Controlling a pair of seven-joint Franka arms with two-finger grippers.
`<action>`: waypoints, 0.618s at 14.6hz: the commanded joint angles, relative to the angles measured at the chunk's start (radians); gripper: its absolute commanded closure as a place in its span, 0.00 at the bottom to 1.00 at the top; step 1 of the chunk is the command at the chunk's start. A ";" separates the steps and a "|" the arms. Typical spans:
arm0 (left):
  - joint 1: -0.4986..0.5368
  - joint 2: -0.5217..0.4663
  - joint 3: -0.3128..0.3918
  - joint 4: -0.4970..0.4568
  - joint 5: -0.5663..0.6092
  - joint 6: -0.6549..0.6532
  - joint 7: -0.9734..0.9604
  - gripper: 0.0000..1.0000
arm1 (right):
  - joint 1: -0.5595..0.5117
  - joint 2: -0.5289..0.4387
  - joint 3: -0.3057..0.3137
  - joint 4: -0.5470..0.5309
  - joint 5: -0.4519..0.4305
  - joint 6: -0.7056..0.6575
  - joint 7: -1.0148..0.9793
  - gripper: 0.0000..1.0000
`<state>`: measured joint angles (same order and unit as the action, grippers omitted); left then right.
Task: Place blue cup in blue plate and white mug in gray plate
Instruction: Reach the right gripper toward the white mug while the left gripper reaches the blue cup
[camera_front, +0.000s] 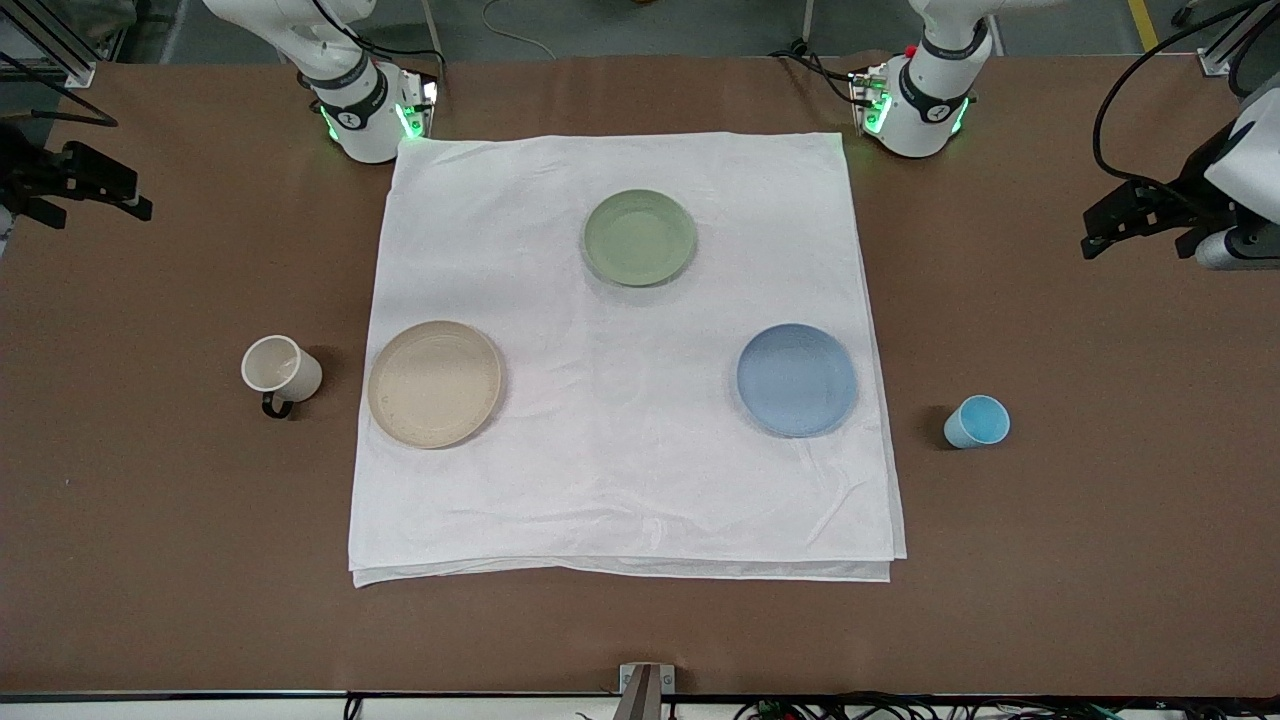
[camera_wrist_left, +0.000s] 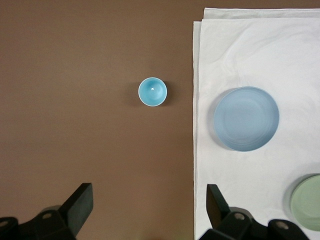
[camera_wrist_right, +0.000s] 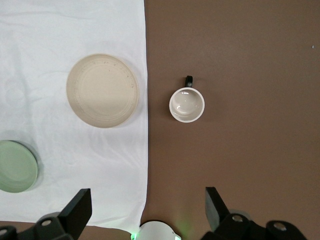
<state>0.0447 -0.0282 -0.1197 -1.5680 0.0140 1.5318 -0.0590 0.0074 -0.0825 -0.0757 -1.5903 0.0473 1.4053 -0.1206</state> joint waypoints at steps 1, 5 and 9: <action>0.003 0.004 0.003 0.020 0.009 -0.010 0.008 0.00 | -0.017 -0.037 0.016 -0.033 -0.022 0.017 -0.007 0.00; 0.009 0.042 0.011 0.019 0.014 -0.006 0.016 0.00 | -0.015 -0.033 0.016 -0.027 -0.049 0.006 -0.002 0.00; 0.009 0.120 0.012 -0.045 0.029 0.092 -0.004 0.00 | -0.021 0.015 0.013 -0.007 -0.052 0.021 0.002 0.00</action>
<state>0.0552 0.0510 -0.1088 -1.5810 0.0214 1.5595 -0.0586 0.0063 -0.0857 -0.0743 -1.5900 0.0125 1.4086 -0.1218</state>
